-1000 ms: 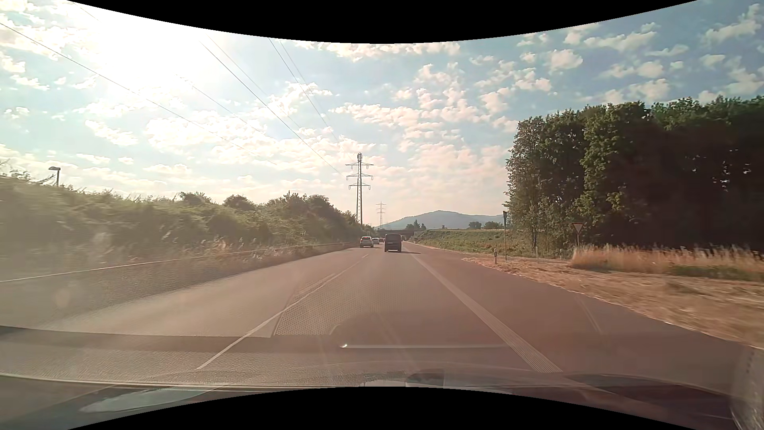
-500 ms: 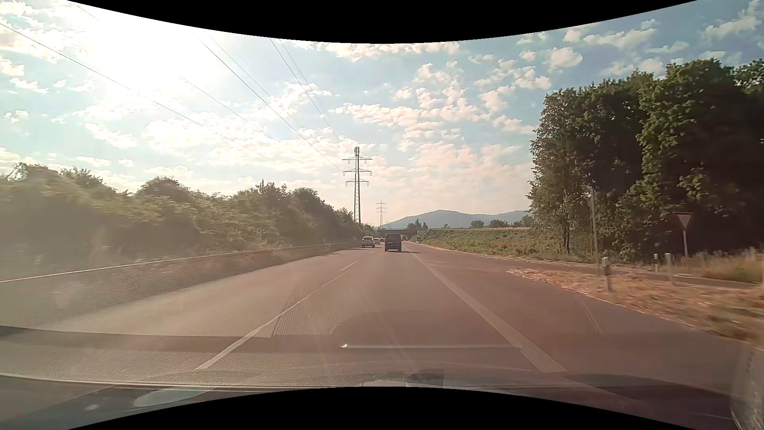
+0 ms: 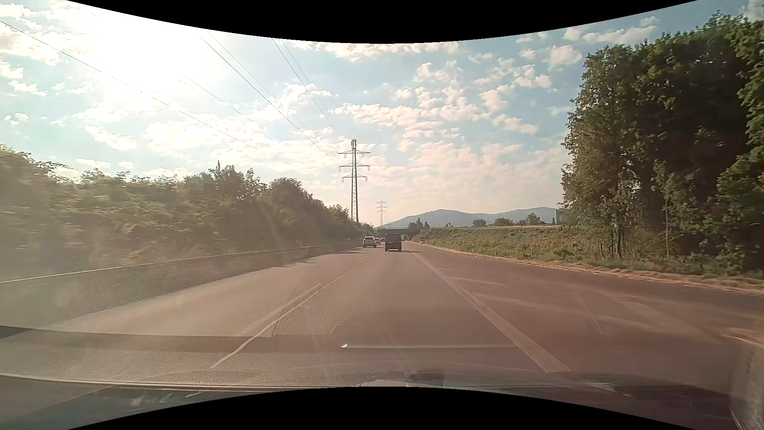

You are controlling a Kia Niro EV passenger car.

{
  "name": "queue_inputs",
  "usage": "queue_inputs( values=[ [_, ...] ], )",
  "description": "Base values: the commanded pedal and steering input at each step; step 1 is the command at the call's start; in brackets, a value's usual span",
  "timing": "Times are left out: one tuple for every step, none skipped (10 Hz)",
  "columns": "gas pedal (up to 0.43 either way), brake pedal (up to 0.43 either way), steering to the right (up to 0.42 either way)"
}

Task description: Follow the waypoints while adhering to traffic rules and regulations

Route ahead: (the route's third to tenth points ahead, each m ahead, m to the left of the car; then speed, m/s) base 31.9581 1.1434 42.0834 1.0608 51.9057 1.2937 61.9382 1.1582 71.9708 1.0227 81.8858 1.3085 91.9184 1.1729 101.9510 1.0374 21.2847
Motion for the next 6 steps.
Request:
queue_inputs(
  values=[
    [0.11,0.0,0.0],
    [0.118,0.0,0.0],
    [0.118,0.0,0.0],
    [0.13,0.0,0.0],
    [0.13,0.0,0.0],
    [0.13,0.0,0.0]
  ],
)
